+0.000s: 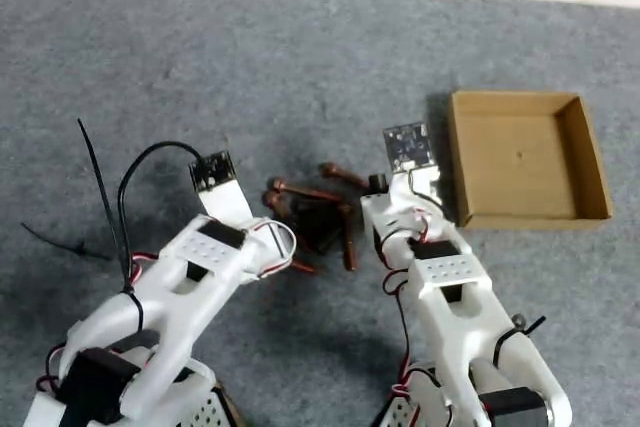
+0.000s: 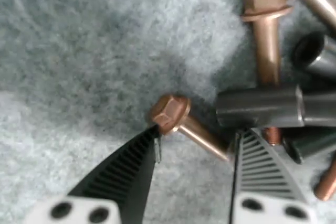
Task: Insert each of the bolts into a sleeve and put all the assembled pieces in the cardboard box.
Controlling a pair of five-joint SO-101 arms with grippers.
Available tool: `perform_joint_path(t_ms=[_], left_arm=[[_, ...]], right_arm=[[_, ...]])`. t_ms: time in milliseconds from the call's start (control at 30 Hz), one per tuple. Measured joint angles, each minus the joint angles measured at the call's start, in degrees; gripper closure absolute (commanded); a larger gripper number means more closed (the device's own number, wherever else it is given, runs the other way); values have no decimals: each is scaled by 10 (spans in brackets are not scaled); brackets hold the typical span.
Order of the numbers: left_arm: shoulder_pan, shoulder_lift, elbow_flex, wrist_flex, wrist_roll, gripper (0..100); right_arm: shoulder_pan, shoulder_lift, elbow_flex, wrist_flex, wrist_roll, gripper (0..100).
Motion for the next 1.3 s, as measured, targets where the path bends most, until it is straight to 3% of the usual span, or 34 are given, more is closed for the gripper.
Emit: perform_joint_path(t_ms=[667, 900, 1300], left_arm=[[-10, 98, -98, 71, 3, 794], [-10, 98, -100, 68, 3, 1000], [-10, 100, -107, 67, 1, 995]], right_arm=[[0, 0, 0, 0, 0, 995], [0, 0, 0, 0, 0, 995], [0, 0, 0, 0, 0, 995]])
